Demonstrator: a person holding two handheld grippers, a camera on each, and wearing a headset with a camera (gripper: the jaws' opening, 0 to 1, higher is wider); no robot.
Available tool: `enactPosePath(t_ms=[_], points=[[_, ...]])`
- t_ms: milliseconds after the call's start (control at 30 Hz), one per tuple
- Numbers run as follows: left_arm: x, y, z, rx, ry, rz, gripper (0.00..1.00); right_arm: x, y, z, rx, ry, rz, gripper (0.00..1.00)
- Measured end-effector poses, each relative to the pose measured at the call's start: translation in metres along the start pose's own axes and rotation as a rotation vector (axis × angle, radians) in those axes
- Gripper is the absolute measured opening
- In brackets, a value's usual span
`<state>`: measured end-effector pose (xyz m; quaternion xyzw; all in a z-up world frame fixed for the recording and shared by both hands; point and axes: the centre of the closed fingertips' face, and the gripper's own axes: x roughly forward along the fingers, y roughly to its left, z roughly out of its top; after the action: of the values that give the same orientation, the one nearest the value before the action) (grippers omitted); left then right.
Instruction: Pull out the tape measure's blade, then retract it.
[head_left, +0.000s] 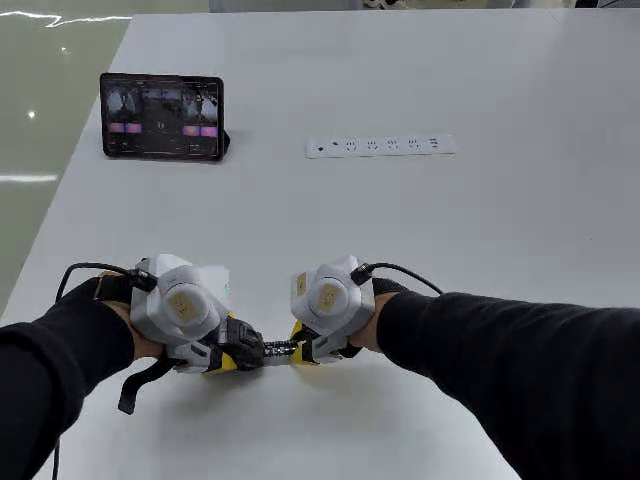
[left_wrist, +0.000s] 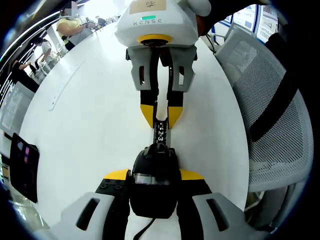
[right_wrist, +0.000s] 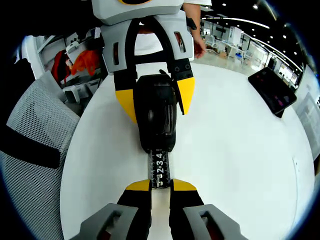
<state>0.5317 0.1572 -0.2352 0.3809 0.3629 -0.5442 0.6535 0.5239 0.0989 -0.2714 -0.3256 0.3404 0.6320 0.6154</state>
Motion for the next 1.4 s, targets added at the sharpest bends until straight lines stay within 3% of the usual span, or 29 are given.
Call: enactPosePath(t_ms=[1400], points=[[-0.001,-0.002,0.000,0.012,-0.006,0.010,0.30,-0.018,0.000,-0.027,0.038,0.026,-0.012,0.09]])
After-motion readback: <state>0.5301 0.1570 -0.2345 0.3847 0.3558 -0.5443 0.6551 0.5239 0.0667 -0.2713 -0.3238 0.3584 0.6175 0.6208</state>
